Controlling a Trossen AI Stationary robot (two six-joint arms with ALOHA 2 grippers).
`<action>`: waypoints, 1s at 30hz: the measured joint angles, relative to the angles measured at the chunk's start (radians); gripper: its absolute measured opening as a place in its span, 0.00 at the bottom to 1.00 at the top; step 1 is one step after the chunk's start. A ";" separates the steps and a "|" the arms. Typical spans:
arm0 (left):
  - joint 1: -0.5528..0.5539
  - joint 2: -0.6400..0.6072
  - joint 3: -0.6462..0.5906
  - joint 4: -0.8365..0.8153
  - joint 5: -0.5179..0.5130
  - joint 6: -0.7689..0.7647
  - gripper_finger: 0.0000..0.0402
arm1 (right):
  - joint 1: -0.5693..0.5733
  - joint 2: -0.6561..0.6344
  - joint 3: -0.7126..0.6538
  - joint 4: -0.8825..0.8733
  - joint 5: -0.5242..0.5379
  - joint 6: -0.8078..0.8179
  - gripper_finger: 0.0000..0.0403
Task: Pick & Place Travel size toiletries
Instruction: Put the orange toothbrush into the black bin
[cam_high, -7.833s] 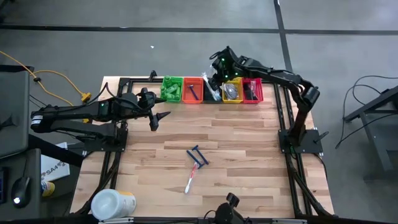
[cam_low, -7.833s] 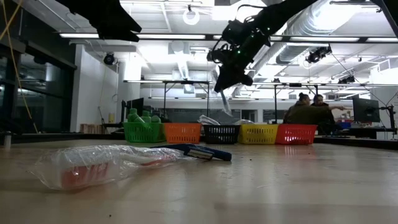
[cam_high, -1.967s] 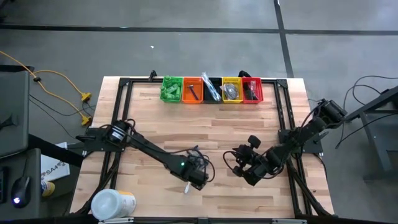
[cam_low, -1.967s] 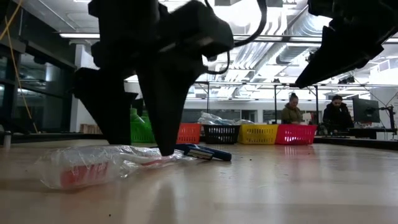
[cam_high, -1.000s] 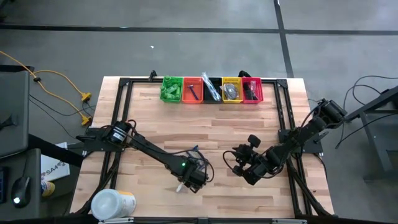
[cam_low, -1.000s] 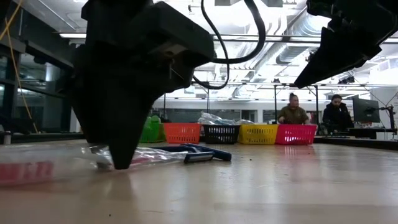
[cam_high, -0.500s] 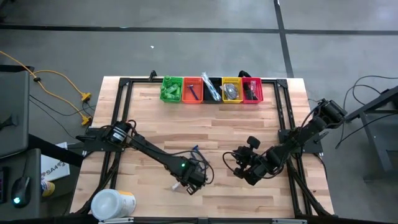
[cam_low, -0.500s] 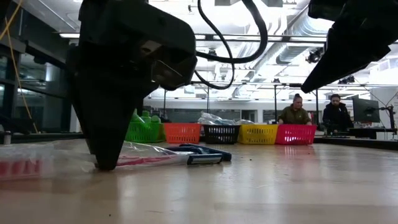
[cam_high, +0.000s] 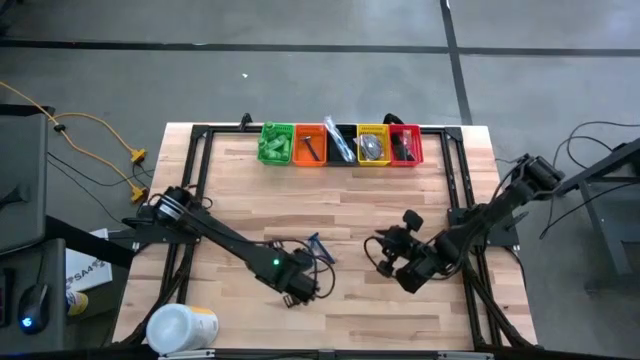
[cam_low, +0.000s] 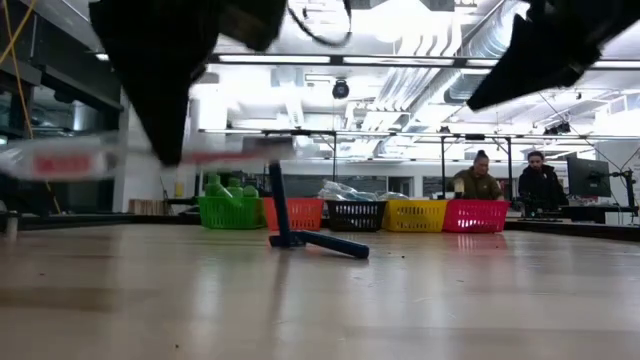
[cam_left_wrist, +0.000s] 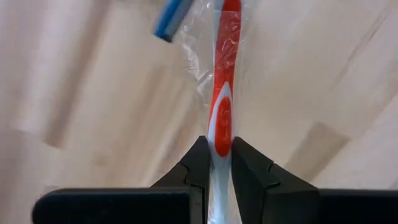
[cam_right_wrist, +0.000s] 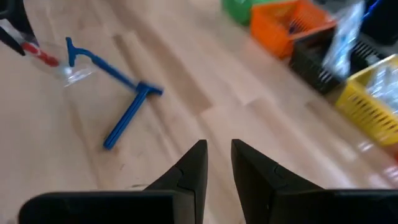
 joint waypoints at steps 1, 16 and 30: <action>0.000 -0.015 0.000 -0.018 -0.026 0.024 0.10 | -0.005 -0.015 0.000 -0.004 0.016 -0.009 0.16; 0.371 -0.167 0.002 0.195 -0.395 0.636 0.10 | -0.081 -0.115 0.000 -0.012 0.151 -0.062 0.16; 0.754 -0.168 -0.008 0.608 -0.022 1.008 0.10 | -0.085 -0.115 0.000 -0.021 0.140 -0.004 0.16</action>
